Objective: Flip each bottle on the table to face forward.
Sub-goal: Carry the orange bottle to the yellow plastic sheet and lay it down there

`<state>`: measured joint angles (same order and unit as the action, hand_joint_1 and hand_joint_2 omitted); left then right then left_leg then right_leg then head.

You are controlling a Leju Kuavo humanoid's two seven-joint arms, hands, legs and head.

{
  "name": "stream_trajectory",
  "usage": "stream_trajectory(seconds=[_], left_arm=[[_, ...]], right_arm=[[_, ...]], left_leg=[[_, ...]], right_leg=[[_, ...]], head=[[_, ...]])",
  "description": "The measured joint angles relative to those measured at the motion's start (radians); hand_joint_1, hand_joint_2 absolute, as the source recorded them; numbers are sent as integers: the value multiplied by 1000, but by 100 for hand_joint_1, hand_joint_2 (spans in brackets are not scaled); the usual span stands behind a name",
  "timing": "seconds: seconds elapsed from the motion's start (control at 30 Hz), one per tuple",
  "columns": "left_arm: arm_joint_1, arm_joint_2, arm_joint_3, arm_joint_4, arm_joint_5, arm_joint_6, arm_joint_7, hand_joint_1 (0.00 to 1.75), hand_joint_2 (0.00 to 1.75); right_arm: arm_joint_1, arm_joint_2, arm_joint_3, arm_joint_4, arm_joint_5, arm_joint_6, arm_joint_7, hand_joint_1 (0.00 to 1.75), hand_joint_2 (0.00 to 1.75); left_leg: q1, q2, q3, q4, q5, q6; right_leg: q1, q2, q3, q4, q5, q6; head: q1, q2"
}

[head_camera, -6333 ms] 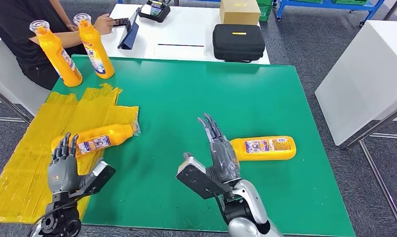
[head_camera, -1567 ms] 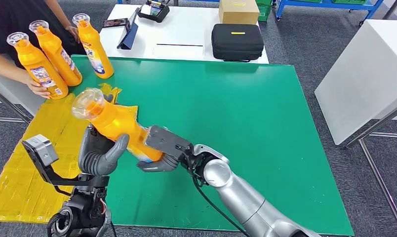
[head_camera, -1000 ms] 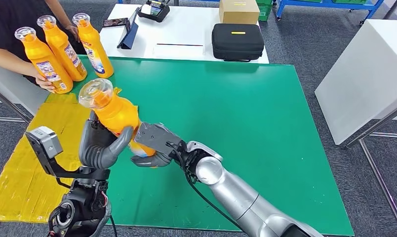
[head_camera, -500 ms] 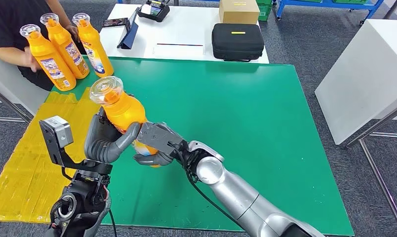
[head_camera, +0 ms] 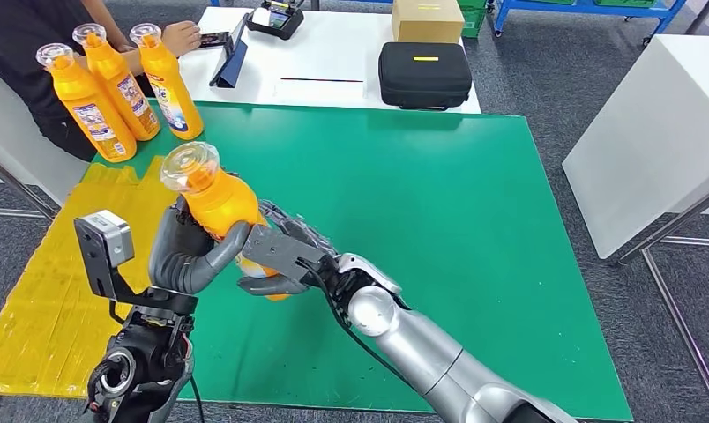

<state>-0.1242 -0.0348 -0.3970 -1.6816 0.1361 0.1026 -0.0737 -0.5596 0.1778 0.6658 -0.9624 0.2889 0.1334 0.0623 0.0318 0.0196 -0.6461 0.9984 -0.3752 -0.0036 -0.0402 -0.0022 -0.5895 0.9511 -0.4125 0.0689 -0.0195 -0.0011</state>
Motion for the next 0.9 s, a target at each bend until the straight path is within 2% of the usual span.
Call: stream_trajectory(seconds=[0.27,0.43,0.57,0.73,0.9], left_arm=[[38,-10,45,-8,-147,23,2,175,175],[72,-10,91,5,-416,92,3,175,175],[68,-7,125,53,-618,142,18,175,175],[52,2,150,146,-628,161,-1,175,175],[40,20,149,208,-710,253,-16,175,175]], right_arm=[[32,-32,-20,-55,66,-24,28,0,0],[77,-63,-75,-129,104,-33,30,0,0],[116,-86,-123,-200,117,-24,30,0,0],[156,-109,-174,-266,106,-17,30,0,0],[193,-133,-197,-312,103,-17,25,0,0]], left_leg=[[0,0,0,0,0,0],[0,0,0,0,0,0],[0,0,0,0,0,0],[0,0,0,0,0,0],[0,0,-1,0,0,0]], right_leg=[[0,0,-1,0,0,0],[0,0,-2,0,0,0],[0,0,-2,0,0,0],[0,0,-2,0,0,0],[0,0,-2,0,0,0]], head=[[0,0],[0,0],[0,0],[0,0],[0,0]])
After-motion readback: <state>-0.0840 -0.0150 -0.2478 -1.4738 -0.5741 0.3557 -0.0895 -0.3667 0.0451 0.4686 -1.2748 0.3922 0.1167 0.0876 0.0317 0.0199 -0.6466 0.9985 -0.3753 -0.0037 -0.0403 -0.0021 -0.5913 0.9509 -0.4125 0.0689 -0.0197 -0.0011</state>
